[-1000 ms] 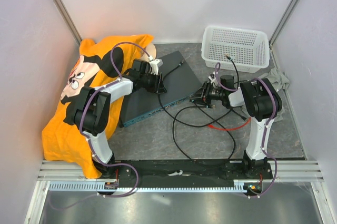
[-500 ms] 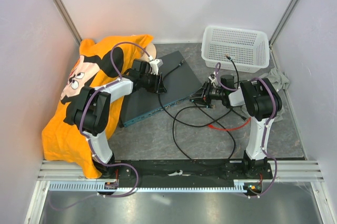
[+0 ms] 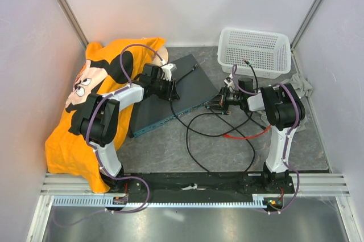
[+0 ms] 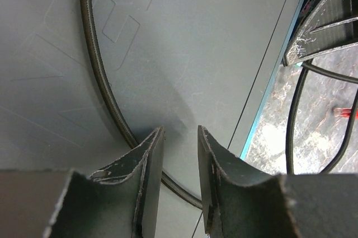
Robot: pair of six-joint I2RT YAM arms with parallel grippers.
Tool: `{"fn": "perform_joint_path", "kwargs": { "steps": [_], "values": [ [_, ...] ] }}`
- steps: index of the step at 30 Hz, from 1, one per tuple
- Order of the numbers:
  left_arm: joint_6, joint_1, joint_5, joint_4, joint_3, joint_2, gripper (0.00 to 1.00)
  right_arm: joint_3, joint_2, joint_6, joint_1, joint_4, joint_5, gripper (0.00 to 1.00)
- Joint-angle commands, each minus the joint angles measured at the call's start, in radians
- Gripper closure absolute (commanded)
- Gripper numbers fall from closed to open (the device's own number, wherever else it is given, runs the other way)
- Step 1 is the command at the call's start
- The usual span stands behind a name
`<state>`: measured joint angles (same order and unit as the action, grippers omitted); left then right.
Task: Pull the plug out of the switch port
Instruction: Pull the connector from the switch port, then place the connector at the center of the board.
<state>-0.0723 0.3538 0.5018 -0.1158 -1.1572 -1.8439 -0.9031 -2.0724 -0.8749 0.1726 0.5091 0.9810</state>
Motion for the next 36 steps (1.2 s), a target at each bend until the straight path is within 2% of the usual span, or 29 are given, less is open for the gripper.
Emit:
{"fn": "perform_joint_path", "kwargs": {
  "steps": [1,4,12,16,19,20,21,22,23,25,27,28,31,36],
  "values": [
    [0.071,-0.003,-0.066,-0.041,-0.009,0.011,0.61,-0.049,0.000,0.180,0.005,-0.104,-0.031,0.99],
    [0.100,-0.003,-0.057,-0.036,0.004,0.014,0.61,-0.046,0.008,0.272,0.001,-0.196,-0.035,0.99],
    [0.137,-0.003,-0.045,-0.045,-0.028,-0.009,0.61,-0.026,-0.040,0.358,-0.030,-0.190,-0.022,1.00],
    [0.151,-0.001,-0.057,-0.045,-0.019,0.009,0.61,-0.025,0.007,0.387,-0.035,-0.219,-0.002,1.00],
    [0.151,0.001,-0.049,-0.048,-0.010,0.031,0.61,-0.065,0.151,0.544,-0.039,-0.396,0.027,0.99],
    [0.149,0.001,-0.043,-0.047,-0.009,0.046,0.61,-0.119,0.194,0.607,-0.045,-0.558,0.030,0.99],
    [0.147,0.001,-0.043,-0.047,-0.006,0.054,0.61,-0.158,0.272,0.669,-0.048,-0.646,0.031,1.00],
    [0.146,0.001,-0.043,-0.041,-0.004,0.061,0.61,-0.202,0.303,0.815,-0.053,-0.825,0.024,0.99],
    [0.143,0.001,-0.040,-0.029,-0.002,0.075,0.61,-0.302,0.325,0.867,-0.076,-0.912,0.013,0.99],
    [0.134,0.001,-0.032,-0.021,-0.002,0.086,0.61,-0.396,0.366,1.006,-0.114,-1.103,-0.016,0.99],
    [0.120,0.001,-0.023,-0.004,-0.007,0.097,0.61,-0.546,0.373,1.094,-0.168,-1.231,-0.060,0.99],
    [0.114,0.001,-0.020,0.004,-0.007,0.101,0.61,-0.597,0.371,1.196,-0.200,-1.350,-0.106,0.99],
    [0.105,0.001,-0.008,0.022,-0.021,0.110,0.61,-0.732,0.377,1.304,-0.275,-1.461,-0.198,1.00],
    [0.095,-0.001,0.006,0.016,-0.064,0.123,0.61,-0.884,0.379,1.468,-0.398,-1.529,-0.384,1.00]
  ]
}}
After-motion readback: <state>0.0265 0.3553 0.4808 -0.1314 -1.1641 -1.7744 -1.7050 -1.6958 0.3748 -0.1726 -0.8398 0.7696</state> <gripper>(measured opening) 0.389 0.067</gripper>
